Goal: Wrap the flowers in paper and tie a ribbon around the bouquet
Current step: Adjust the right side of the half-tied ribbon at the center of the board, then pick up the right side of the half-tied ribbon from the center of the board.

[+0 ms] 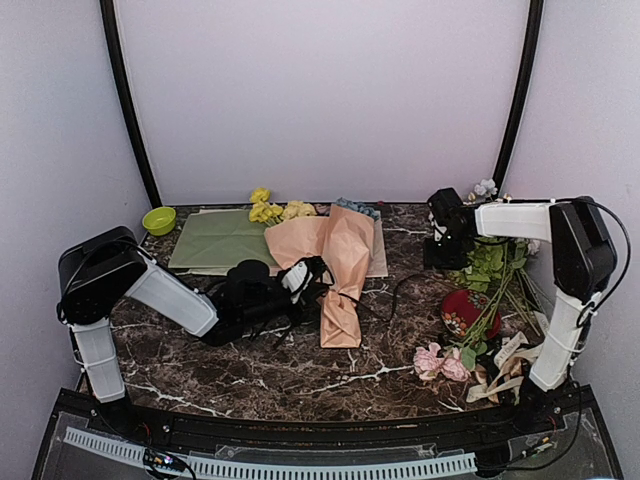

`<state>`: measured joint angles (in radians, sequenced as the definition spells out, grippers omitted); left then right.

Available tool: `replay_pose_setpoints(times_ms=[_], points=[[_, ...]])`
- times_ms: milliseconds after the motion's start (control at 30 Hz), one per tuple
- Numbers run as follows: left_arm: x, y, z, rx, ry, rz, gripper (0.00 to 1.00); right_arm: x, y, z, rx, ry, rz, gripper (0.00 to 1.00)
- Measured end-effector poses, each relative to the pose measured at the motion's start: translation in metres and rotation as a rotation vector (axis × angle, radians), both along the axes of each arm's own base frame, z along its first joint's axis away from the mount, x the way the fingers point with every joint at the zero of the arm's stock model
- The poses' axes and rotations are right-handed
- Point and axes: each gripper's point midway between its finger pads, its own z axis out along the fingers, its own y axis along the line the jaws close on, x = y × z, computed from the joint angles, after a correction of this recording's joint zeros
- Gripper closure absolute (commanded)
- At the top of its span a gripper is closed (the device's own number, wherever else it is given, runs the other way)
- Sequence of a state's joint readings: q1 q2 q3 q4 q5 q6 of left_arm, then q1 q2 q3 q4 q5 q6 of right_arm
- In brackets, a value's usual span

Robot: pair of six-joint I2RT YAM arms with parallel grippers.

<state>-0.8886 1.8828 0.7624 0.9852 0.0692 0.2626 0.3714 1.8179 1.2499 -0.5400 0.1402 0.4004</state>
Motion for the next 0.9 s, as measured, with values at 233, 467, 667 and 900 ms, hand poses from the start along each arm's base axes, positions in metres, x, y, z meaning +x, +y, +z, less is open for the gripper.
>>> replay_pose_setpoints(times_ms=[233,467,667,900], points=[[-0.001,-0.001,0.000,0.002,-0.003,-0.001,1.00,0.028,0.014,-0.015,-0.035,0.015,0.085,0.48],[-0.001,-0.001,0.000,0.005,-0.005,-0.002,1.00,0.015,0.025,-0.019,-0.052,0.080,0.321,0.41],[-0.001,0.000,-0.006,0.032,0.006,-0.004,1.00,0.000,0.020,-0.022,-0.062,0.151,0.446,0.40],[-0.002,0.001,-0.011,0.050,0.020,-0.004,1.00,0.004,0.015,-0.028,-0.079,0.156,0.524,0.44]])
